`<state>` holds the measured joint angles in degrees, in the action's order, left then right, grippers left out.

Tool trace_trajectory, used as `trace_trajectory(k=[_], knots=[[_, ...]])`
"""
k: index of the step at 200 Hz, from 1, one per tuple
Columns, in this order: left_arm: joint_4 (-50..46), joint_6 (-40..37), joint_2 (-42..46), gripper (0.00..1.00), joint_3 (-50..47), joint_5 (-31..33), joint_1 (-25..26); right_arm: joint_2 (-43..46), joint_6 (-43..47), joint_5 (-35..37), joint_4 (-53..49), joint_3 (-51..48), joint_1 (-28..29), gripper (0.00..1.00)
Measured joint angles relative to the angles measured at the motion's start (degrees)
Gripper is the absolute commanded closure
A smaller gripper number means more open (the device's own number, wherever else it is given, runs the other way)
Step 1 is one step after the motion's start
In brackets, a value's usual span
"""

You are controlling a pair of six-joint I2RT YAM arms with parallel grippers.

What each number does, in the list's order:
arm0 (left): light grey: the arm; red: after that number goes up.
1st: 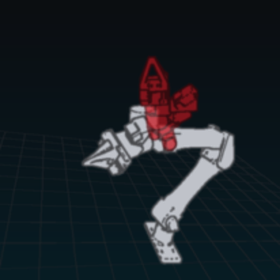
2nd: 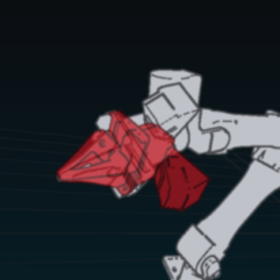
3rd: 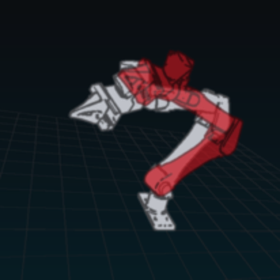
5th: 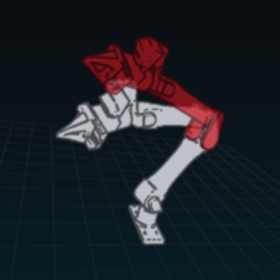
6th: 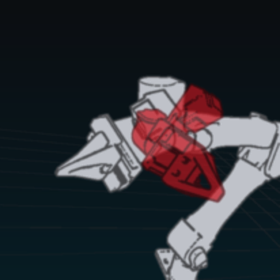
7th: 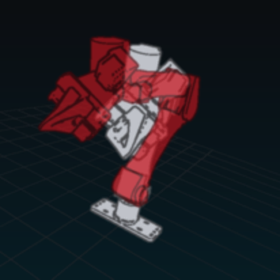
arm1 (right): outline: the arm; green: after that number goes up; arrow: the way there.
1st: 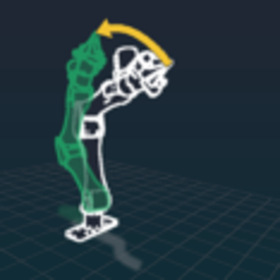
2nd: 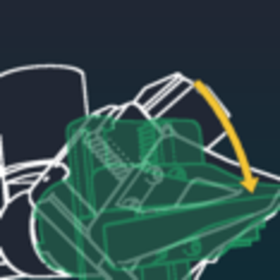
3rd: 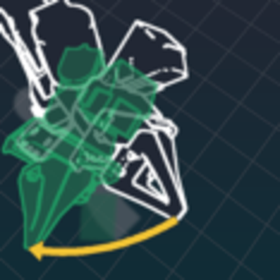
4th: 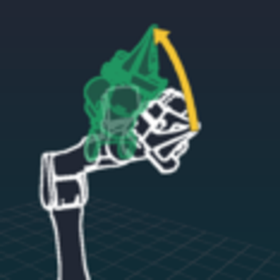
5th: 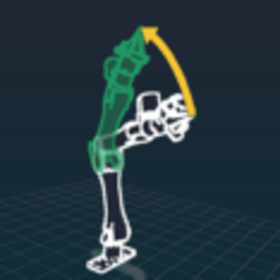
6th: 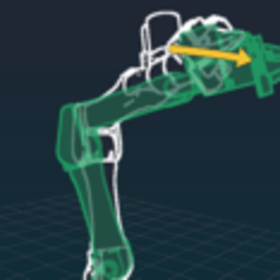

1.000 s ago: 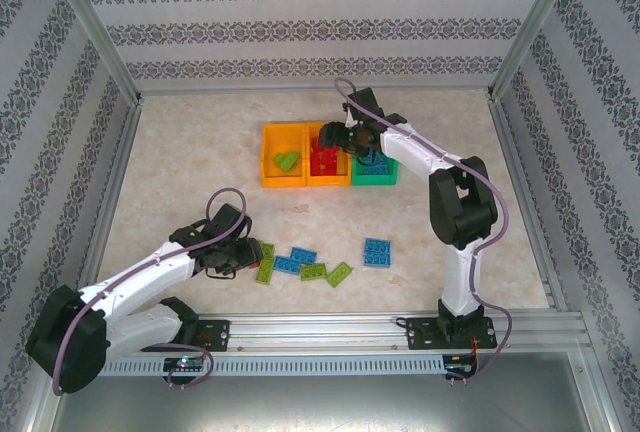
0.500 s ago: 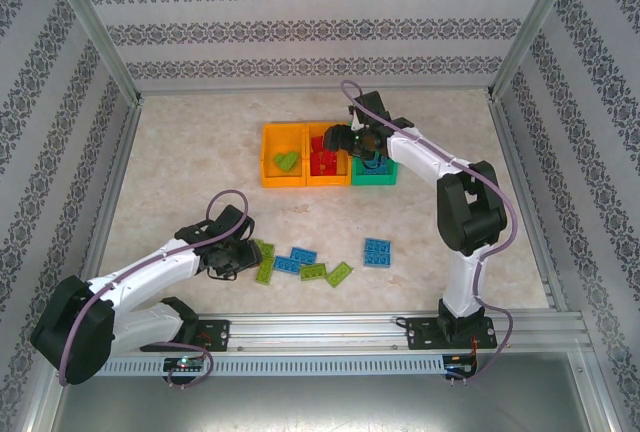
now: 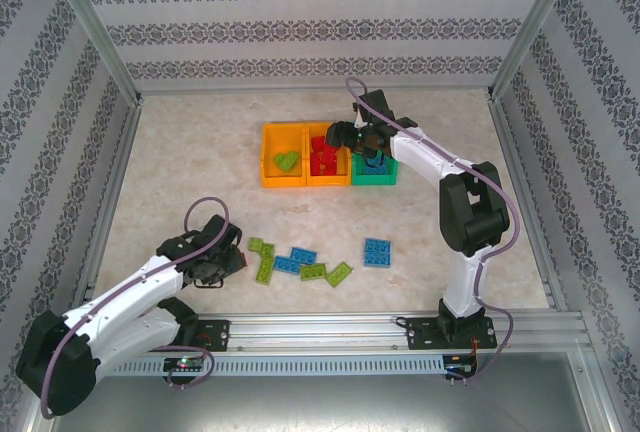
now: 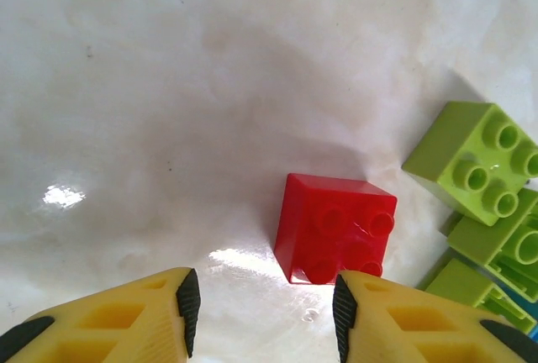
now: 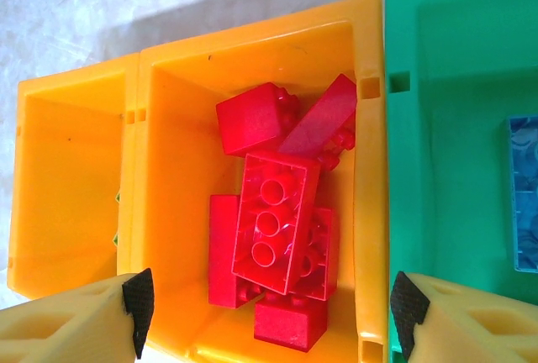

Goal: Sort the legos into containers by color

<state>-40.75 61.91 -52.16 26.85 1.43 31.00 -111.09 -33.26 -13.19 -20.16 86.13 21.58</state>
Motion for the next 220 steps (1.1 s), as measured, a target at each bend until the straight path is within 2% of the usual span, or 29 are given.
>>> trace_trajectory(k=[30,86,143,220], knots=[[0.2,0.0,-1.7,0.49,0.5,0.1,0.0,0.0,-0.2,0.0,0.3,-0.4,0.0,0.23],[4.7,-3.5,-11.2,0.47,3.9,-2.5,0.0,1.1,-0.2,0.0,0.3,-1.5,0.0,0.23],[6.4,-4.5,-11.7,0.48,3.9,-2.7,0.0,1.6,0.2,0.0,0.2,-2.3,-0.1,0.22],[4.1,-4.5,-7.9,0.48,5.0,-1.9,0.0,1.7,0.2,0.0,0.2,-2.8,-0.5,0.22]])
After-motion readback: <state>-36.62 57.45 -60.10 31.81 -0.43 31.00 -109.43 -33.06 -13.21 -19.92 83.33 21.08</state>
